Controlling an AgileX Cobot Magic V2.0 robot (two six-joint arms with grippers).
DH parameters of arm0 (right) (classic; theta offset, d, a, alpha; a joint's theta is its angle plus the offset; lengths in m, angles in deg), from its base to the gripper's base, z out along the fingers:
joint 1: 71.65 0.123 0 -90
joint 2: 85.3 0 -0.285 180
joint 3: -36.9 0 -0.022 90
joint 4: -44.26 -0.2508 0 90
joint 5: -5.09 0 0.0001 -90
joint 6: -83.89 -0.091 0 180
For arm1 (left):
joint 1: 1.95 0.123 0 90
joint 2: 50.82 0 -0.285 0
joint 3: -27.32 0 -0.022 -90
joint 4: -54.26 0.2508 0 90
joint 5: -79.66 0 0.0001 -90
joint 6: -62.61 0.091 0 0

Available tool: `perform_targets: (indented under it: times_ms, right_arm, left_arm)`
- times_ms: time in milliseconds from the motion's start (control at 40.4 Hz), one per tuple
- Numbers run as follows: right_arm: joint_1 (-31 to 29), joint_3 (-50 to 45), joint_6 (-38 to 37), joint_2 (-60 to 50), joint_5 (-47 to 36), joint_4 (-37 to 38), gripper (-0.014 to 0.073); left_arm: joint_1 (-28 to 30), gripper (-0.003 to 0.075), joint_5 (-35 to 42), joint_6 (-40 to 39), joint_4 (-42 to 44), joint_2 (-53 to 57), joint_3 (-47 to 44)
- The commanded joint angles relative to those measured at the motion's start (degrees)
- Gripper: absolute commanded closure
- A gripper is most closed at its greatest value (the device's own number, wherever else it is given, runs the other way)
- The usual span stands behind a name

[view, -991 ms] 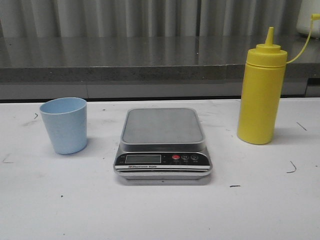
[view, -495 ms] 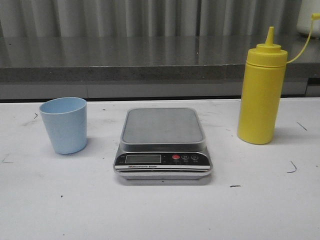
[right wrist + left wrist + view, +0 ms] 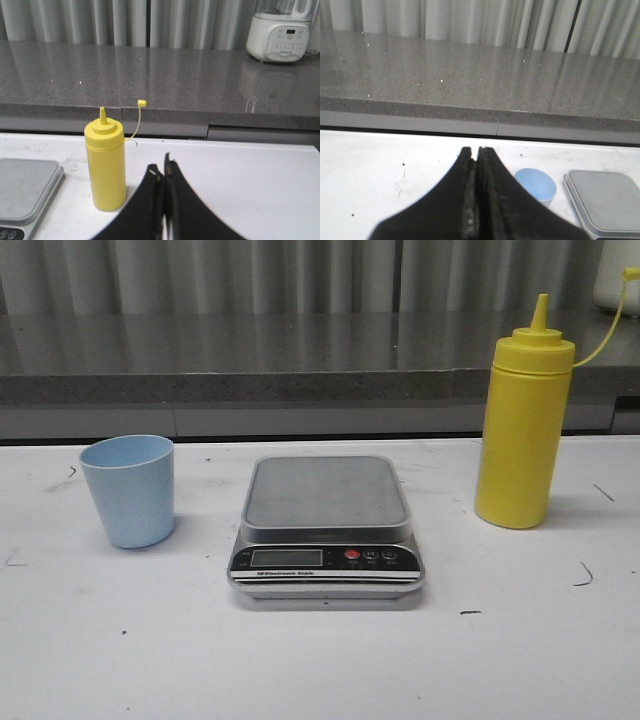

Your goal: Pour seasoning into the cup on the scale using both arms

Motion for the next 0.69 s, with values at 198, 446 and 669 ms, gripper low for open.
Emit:
perform_targets:
  times_ms: [198,446,669]
  right_arm:
    - [-0.23,4.69,1.74,14.59,0.37,0.99,0.0661]
    - [-0.23,4.47,1.63,22.61,0.45,-0.98,0.0661]
    - [-0.23,4.45,2.39,24.13,0.74,-1.49,0.0651]
  left_arm:
    - [0.00,0.0740,2.50,0.00,-0.40,-8.63,2.70]
    - [0.00,0.0740,2.24,0.00,-0.54,-11.73,2.70]
    - [0.00,0.0738,0.95,0.00,-0.54,-13.51,2.70]
